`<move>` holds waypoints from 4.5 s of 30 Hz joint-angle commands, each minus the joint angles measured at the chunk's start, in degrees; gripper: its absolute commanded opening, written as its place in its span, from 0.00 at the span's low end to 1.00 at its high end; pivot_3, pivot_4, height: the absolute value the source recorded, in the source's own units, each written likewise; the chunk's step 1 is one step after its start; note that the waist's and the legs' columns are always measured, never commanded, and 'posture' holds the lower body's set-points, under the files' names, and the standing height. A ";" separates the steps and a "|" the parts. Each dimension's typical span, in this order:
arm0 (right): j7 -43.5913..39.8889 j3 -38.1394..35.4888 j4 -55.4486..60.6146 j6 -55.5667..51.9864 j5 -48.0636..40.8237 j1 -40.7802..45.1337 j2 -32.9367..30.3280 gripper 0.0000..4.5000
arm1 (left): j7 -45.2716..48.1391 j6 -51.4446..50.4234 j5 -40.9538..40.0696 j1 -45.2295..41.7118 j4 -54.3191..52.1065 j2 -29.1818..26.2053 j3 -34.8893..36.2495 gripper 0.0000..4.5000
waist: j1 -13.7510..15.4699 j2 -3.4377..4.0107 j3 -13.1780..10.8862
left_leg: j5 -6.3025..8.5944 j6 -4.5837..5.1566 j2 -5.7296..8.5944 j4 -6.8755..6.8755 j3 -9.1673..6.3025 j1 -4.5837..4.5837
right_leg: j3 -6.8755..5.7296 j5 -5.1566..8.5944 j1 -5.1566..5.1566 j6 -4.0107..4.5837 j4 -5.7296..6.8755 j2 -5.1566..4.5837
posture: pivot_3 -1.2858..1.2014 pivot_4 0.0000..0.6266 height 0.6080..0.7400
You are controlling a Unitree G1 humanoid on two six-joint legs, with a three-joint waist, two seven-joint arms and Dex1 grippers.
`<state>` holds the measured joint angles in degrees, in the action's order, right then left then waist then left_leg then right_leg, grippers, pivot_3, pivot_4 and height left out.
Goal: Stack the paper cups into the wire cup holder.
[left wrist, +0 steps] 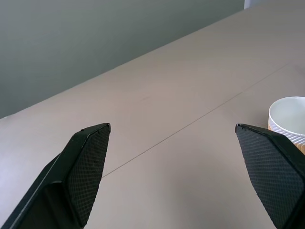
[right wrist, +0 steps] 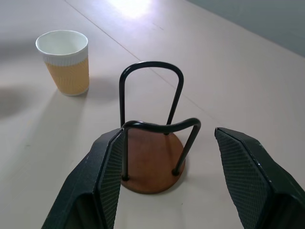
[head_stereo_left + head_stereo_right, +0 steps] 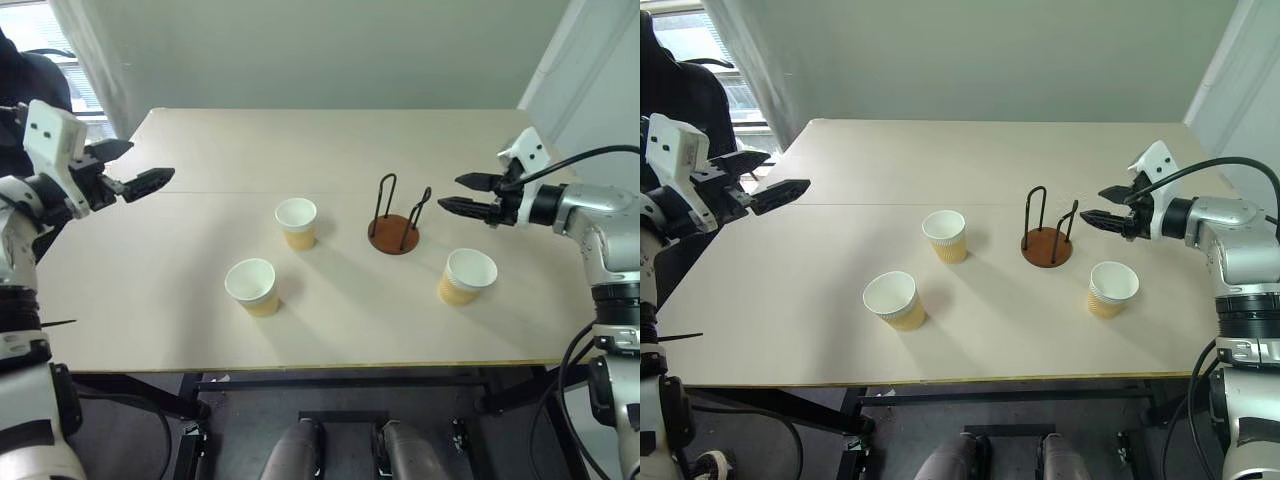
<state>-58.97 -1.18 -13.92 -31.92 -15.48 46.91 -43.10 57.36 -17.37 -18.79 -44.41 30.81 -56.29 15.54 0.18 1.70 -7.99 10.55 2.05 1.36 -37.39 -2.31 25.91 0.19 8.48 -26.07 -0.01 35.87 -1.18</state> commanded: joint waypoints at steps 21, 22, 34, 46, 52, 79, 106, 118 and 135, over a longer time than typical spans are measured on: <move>-4.23 0.78 9.02 -3.61 -0.41 -4.81 -5.43 0.67 | 19.72 0.71 -1.22 -4.40 -4.65 0.12 -8.99 1.00 | 0.00 -0.04 0.00 | 0.01 -0.12 0.00 0.01 -0.03 0.04 | 0.00 -0.01 -0.02 0.01 0.00 0.00 | 0.52 0.24 1.00; -4.21 0.93 9.00 -3.75 -0.37 -4.85 -5.56 0.67 | 20.59 1.51 -1.03 -4.22 -4.66 0.24 -9.37 1.00 | -0.05 -0.04 0.00 | 0.01 -0.12 0.00 0.01 -0.03 0.03 | 0.00 -0.01 -0.02 0.01 0.01 0.00 | 0.52 0.24 1.00; -1.58 5.03 7.68 -11.11 -0.27 1.43 -1.17 0.67 | 24.38 -2.14 -0.71 -8.83 -3.10 1.06 -11.29 1.00 | -0.29 -0.05 0.01 | -0.07 0.03 -0.01 0.02 -0.02 0.01 | 0.00 -0.01 -0.03 0.01 0.01 0.00 | 0.52 0.24 1.00; 3.43 8.43 12.21 -15.49 0.37 -1.59 3.94 0.67 | 23.03 -2.83 -1.25 -7.80 -5.01 0.93 -9.89 1.00 | -0.18 -0.06 0.01 | -0.21 0.48 -0.01 0.04 -0.02 0.11 | 0.00 0.02 -0.14 -0.02 -0.01 0.00 | 0.52 0.24 1.00; 6.56 9.69 12.74 -15.77 1.15 -1.78 5.89 0.67 | 22.61 -3.33 -1.77 -7.37 -5.64 0.65 -9.34 1.00 | -0.16 -0.07 0.02 | -0.21 0.43 0.00 0.04 -0.02 0.12 | 0.00 0.02 -0.13 -0.01 0.00 0.00 | 0.52 0.24 1.00; 14.76 9.70 8.04 -17.92 5.82 4.66 10.80 0.67 | 20.66 -3.45 -2.26 -6.63 -6.11 0.55 -9.19 1.00 | -0.16 -0.08 0.02 | -0.17 0.31 -0.01 0.04 -0.01 0.12 | -0.01 0.00 -0.18 0.02 0.02 0.00 | 0.52 0.24 1.00; -9.46 15.16 1.93 -7.12 3.04 10.26 7.02 0.01 | 20.59 -2.54 -1.08 -8.03 -4.44 0.45 -10.13 1.00 | -0.18 -0.08 0.02 | -0.24 0.41 -0.01 0.14 0.00 0.19 | -0.02 0.04 -0.30 0.11 0.01 0.00 | 0.52 0.24 1.00; -17.21 17.47 4.38 -5.06 3.31 9.94 5.35 0.01 | 21.71 -2.18 0.15 -9.54 -2.88 0.68 -10.73 1.00 | -0.35 -0.09 0.03 | -0.29 0.45 -0.03 0.19 0.00 0.14 | -0.04 0.08 -0.31 0.17 0.04 0.00 | 0.52 0.24 1.00; -18.53 22.25 -5.73 7.69 11.27 10.52 6.63 0.12 | 20.92 -3.33 -0.26 -8.25 -4.45 -0.10 -9.56 1.00 | -0.35 -0.11 0.04 | -0.33 0.49 -0.04 0.19 0.00 0.12 | -0.05 0.07 -0.30 0.20 0.06 0.00 | 0.52 0.24 1.00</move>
<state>-76.80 20.54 -18.91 -26.28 -5.52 55.97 -36.15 78.52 -20.54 -18.46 -52.42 27.96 -55.21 4.15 -0.17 1.60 -7.95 10.22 2.54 1.32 -37.20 -2.32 26.01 0.14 8.55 -26.37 0.19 35.94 -1.18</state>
